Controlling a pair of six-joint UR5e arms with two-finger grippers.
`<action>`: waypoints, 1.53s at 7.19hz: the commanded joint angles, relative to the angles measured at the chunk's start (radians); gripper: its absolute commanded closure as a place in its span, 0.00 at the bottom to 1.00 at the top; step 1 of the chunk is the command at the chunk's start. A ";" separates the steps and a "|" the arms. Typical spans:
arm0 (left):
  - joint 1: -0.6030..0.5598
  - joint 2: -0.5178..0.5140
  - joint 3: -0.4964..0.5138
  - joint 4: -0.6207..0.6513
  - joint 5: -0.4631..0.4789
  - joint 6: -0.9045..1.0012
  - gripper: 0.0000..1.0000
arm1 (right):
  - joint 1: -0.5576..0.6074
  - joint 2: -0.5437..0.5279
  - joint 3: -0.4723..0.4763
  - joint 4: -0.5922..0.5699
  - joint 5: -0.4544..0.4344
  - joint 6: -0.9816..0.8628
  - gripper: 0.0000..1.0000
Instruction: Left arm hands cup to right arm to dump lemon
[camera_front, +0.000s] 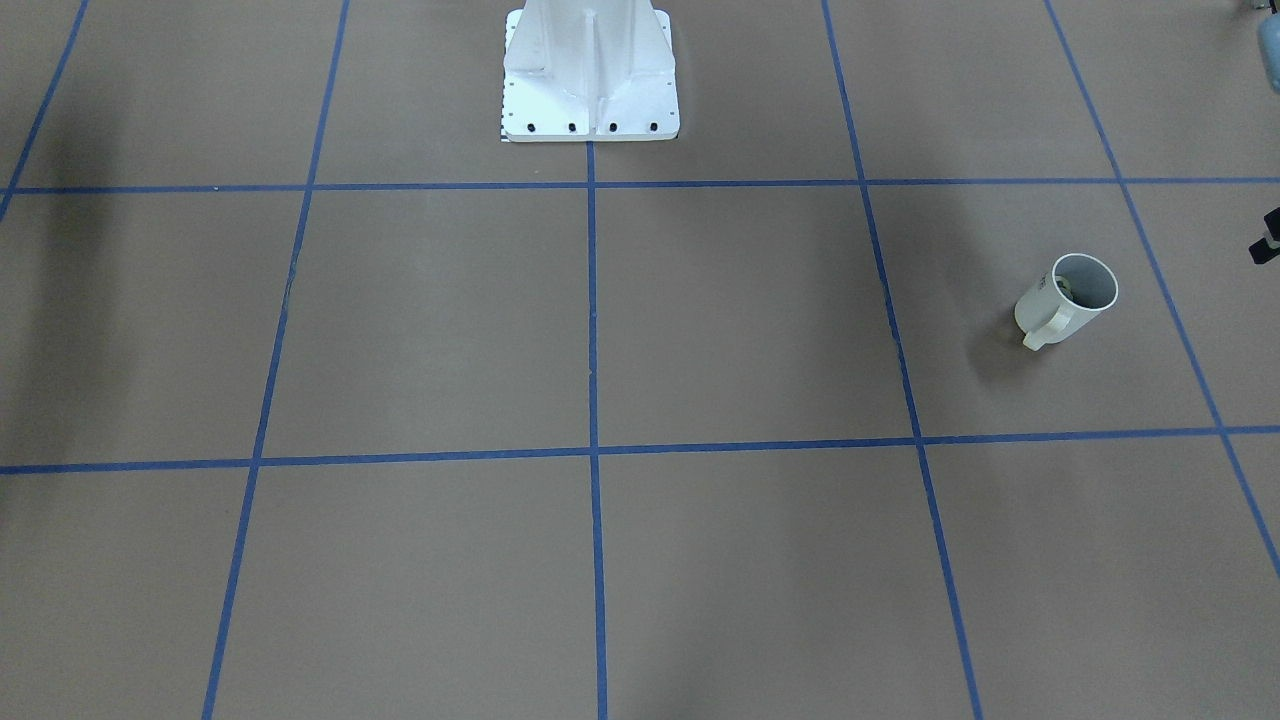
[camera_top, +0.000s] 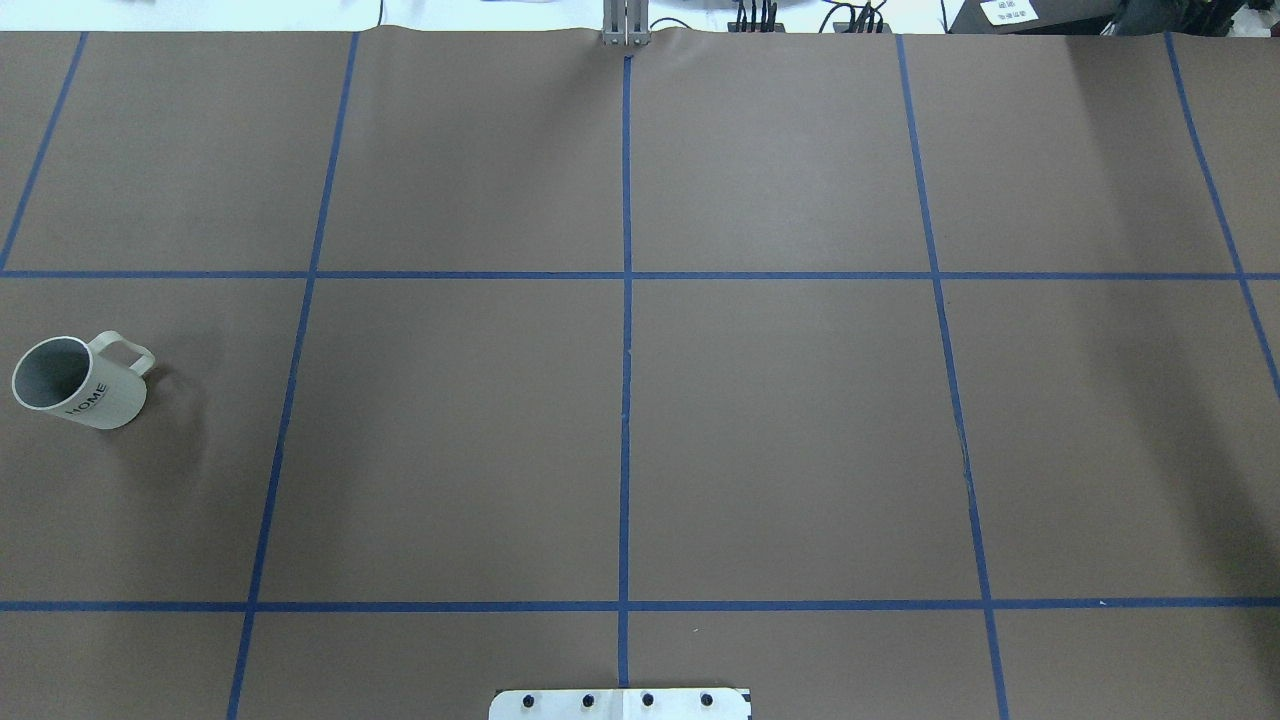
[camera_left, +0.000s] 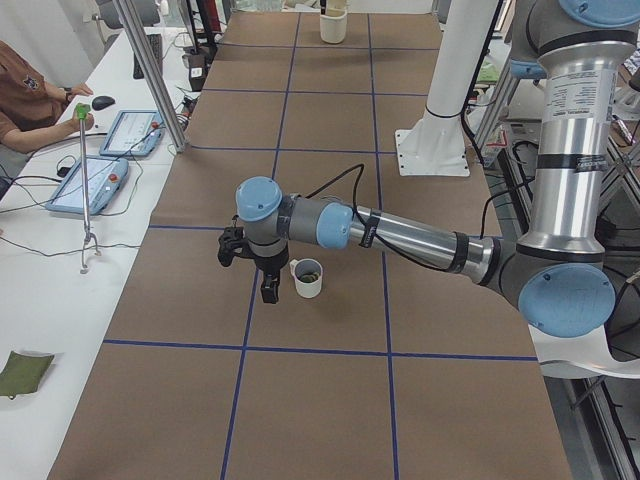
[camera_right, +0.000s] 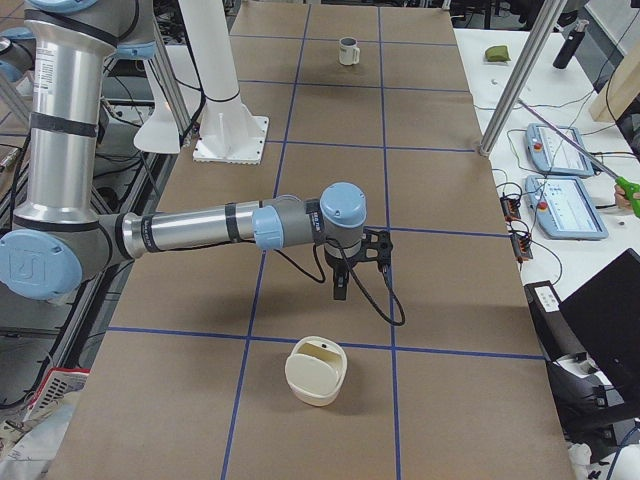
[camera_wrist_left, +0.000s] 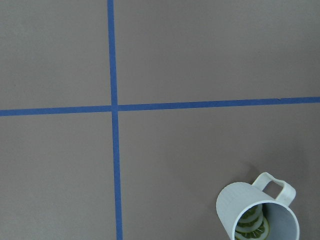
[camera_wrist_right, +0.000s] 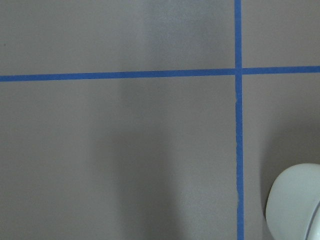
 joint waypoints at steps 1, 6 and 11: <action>-0.025 0.000 -0.023 0.007 0.003 0.004 0.00 | -0.005 0.000 -0.002 0.001 0.001 0.000 0.00; -0.016 0.070 -0.074 -0.014 -0.007 0.004 0.00 | -0.007 -0.030 -0.025 0.066 -0.004 0.013 0.00; 0.034 0.069 -0.080 -0.138 -0.007 -0.080 0.00 | -0.019 -0.031 -0.037 0.195 -0.001 0.099 0.00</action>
